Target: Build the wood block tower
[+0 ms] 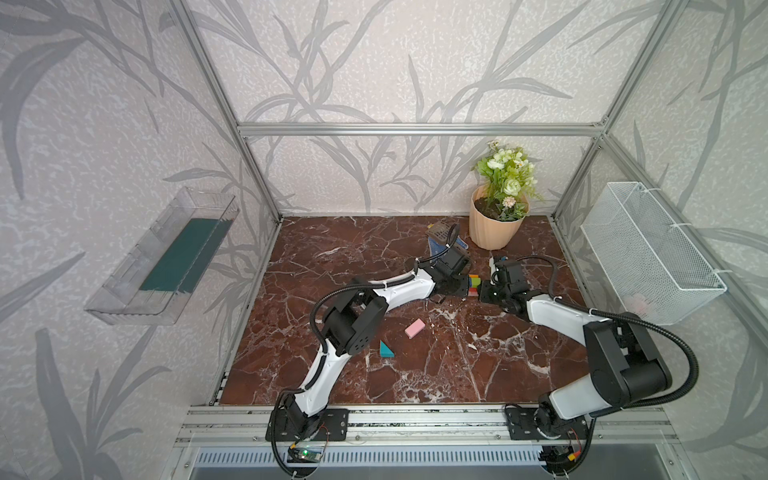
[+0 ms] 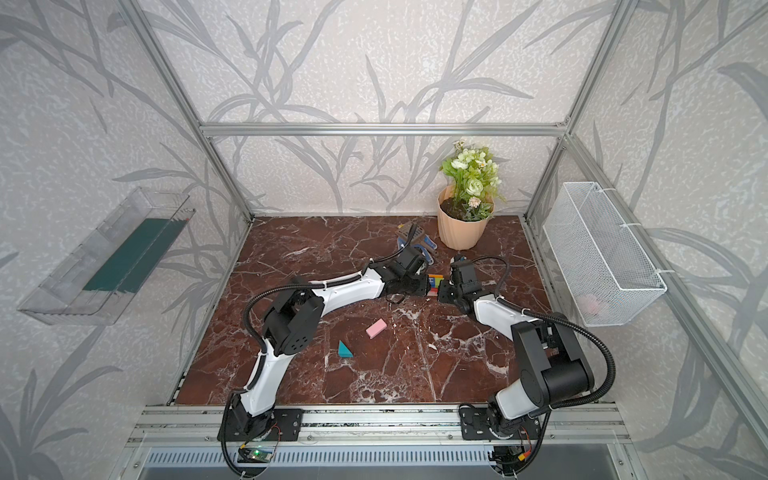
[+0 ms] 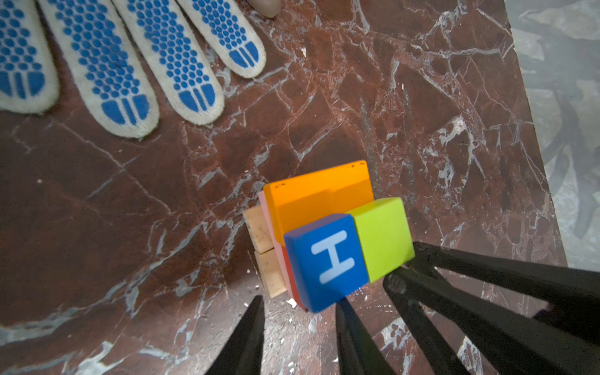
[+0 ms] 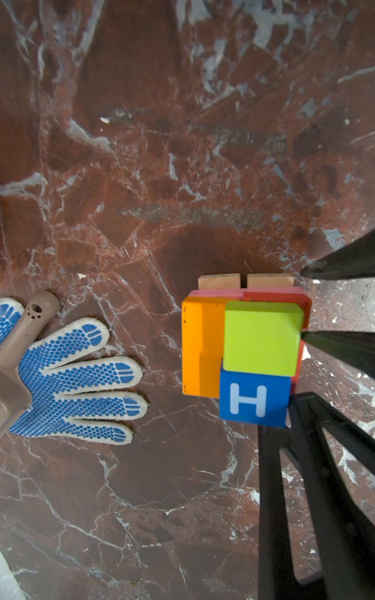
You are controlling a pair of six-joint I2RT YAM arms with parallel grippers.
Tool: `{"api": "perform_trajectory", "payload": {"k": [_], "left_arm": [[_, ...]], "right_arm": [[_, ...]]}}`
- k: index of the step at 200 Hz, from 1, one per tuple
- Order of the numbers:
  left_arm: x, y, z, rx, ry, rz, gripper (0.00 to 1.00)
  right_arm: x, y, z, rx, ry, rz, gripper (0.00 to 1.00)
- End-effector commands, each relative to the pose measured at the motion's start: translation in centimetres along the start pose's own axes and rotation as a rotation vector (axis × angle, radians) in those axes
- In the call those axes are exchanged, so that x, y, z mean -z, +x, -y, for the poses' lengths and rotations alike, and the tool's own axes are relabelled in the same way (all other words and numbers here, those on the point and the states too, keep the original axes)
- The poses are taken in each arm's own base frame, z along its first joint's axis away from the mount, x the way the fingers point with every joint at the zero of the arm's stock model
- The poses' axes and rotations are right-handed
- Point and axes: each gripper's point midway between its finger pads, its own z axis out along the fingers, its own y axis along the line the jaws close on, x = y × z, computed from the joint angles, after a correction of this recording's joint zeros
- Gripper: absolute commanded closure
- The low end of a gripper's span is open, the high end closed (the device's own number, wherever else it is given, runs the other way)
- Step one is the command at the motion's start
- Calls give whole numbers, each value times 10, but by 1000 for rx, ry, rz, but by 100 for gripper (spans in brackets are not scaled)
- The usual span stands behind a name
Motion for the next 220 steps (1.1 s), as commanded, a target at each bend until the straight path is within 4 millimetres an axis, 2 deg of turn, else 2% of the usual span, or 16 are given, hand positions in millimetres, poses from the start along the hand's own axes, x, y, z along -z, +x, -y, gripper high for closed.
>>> {"api": "perform_trajectory", "payload": {"k": [1, 174, 195, 220], "left_arm": [[-2, -2, 3, 5, -6, 0, 62], [-3, -3, 3, 4, -8, 0, 62], [2, -3, 5, 6, 3, 4, 63], [18, -6, 11, 1, 12, 38, 62]], "right_arm": [[-1, -6, -2, 13, 8, 6, 72], [0, -6, -4, 17, -4, 9, 72], [4, -6, -4, 20, -14, 31, 71], [14, -8, -7, 25, -42, 75, 65]]}}
